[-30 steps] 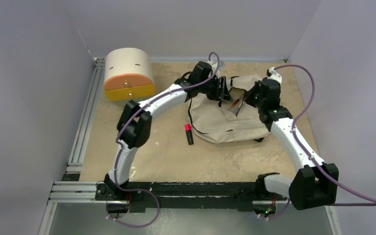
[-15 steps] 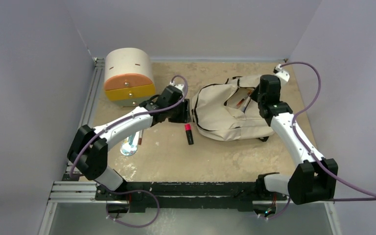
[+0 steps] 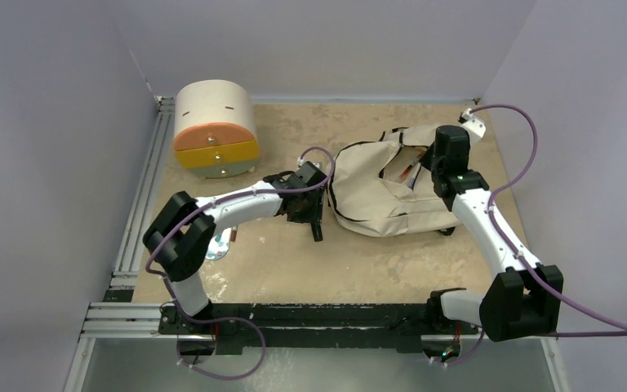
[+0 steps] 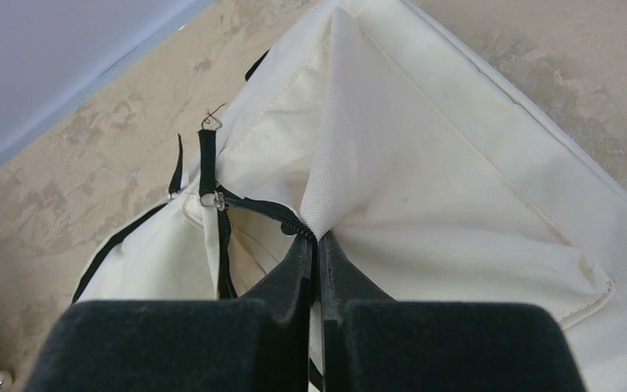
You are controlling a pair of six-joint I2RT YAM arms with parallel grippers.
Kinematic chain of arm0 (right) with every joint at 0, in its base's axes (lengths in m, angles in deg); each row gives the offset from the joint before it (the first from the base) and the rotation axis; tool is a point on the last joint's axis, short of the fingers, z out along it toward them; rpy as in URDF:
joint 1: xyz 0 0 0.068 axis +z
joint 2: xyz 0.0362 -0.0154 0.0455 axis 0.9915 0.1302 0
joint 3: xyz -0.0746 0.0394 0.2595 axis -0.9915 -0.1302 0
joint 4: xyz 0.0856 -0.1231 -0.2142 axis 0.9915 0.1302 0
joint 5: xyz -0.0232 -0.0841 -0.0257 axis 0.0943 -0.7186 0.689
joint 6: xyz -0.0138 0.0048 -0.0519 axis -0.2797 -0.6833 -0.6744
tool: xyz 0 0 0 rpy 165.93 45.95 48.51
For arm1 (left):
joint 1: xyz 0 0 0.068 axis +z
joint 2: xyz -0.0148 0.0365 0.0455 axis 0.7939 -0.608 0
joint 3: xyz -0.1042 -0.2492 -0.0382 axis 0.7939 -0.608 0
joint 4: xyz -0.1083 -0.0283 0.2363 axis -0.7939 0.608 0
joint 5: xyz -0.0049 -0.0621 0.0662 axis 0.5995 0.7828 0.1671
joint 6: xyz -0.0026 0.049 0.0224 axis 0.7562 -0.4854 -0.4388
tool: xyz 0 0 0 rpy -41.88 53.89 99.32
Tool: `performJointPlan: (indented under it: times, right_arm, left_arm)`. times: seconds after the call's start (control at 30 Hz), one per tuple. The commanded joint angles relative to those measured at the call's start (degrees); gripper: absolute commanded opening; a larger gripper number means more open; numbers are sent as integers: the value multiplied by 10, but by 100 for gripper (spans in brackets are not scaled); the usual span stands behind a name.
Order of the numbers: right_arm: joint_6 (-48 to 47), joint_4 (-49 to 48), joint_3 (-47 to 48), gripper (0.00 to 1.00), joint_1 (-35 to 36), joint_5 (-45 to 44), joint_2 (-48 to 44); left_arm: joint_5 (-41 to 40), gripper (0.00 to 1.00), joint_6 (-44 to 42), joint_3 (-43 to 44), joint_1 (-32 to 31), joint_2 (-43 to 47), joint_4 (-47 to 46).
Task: Pack the student bag
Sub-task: Pick up the stationery from the center of the board.
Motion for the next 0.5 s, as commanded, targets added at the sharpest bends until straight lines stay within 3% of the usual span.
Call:
performJointPlan:
  times: [0.0,0.47]
  right_arm:
    - [1,-57,0,0,-6,-7,-27]
    - [-1,-61,-13,0,-6,4,-30]
  left_arm:
    - [-35,47,29,39,-21,-30,11]
    - [-71,49,34,88,-26,-99,19]
